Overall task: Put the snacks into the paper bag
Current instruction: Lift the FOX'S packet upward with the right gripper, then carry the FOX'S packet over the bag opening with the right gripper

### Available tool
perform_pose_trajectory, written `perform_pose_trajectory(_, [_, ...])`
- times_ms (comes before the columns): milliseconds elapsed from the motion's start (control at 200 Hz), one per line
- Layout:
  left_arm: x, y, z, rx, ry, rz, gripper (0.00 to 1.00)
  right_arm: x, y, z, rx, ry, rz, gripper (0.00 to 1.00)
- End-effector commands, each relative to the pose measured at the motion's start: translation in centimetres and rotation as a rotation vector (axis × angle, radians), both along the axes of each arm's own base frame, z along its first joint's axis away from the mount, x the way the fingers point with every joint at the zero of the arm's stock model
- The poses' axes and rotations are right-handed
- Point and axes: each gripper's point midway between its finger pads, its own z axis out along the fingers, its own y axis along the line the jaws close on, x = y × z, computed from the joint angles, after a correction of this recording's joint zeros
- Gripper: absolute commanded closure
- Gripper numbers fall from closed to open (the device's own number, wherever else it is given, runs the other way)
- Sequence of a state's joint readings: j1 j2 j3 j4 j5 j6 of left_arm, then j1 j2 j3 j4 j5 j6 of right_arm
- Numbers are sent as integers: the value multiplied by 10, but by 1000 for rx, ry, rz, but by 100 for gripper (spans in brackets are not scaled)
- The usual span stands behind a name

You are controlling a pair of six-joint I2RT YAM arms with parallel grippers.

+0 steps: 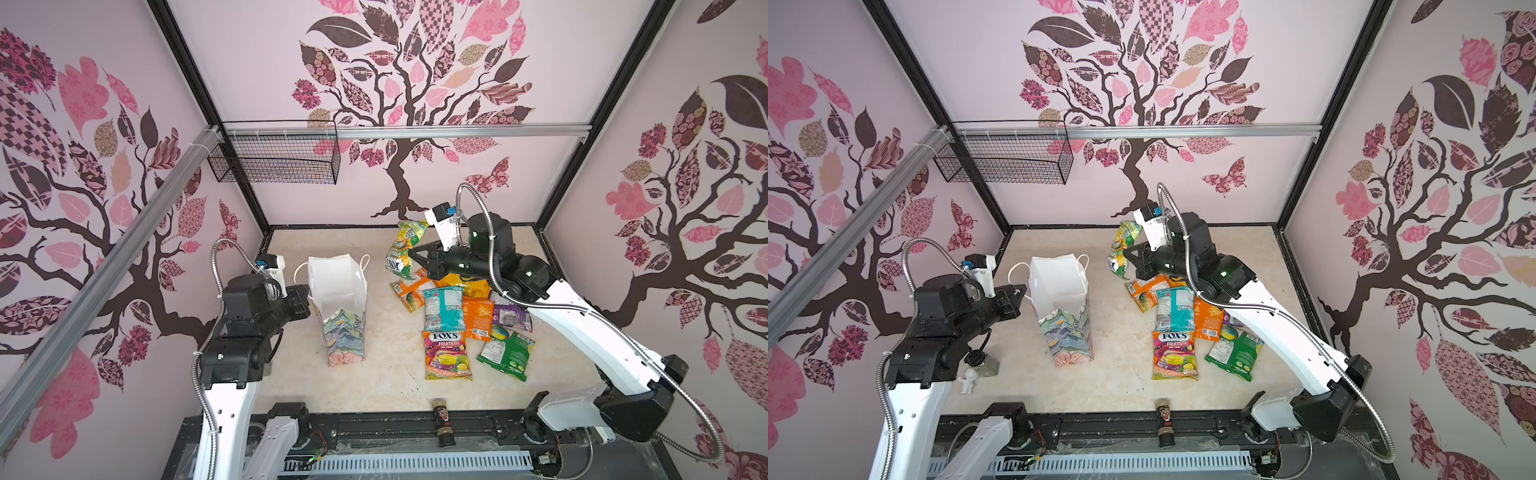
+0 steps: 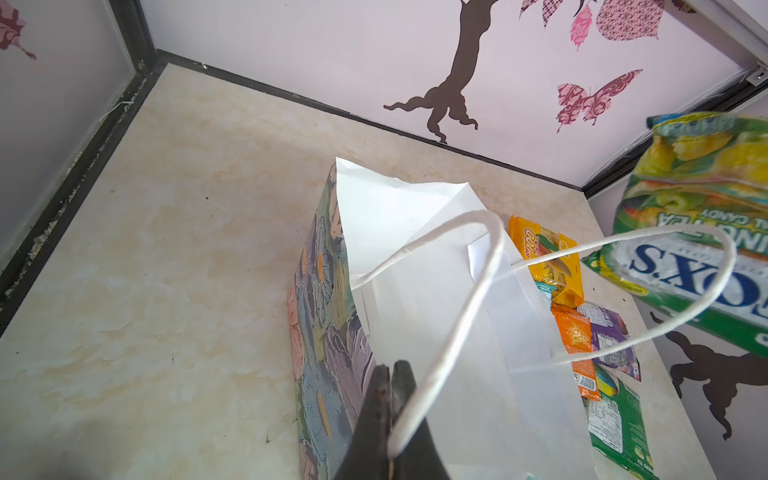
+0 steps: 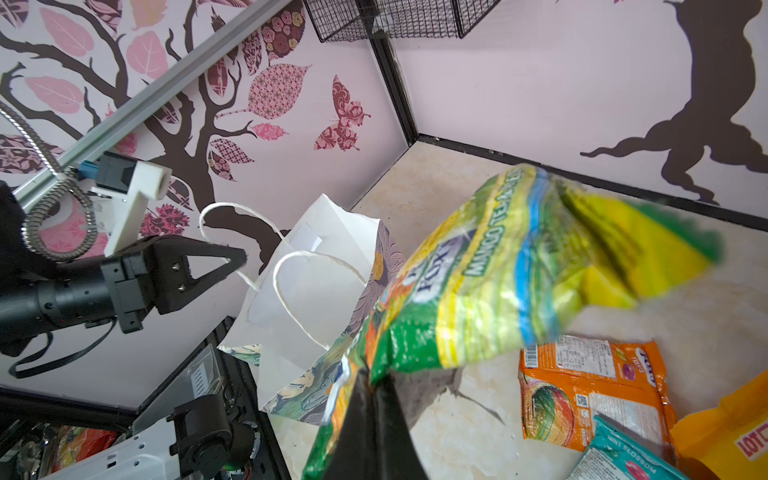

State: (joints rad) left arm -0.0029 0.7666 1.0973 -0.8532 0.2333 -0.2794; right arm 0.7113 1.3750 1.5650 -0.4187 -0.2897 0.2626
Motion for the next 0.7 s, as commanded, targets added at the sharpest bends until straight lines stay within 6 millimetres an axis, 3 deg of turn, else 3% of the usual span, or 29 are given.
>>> perform_pose_trajectory(0, [1, -1, -2, 8, -11, -14, 95, -15, -1, 48, 58, -104, 56, 100])
perform_pose_trajectory(430, [1, -1, -3, 11, -8, -13, 95, -35, 6, 90, 105, -160, 149, 100])
perform_pose_trajectory(695, [2, -1, -4, 10, -7, -11, 95, -57, 27, 107, 95, -195, 235, 100])
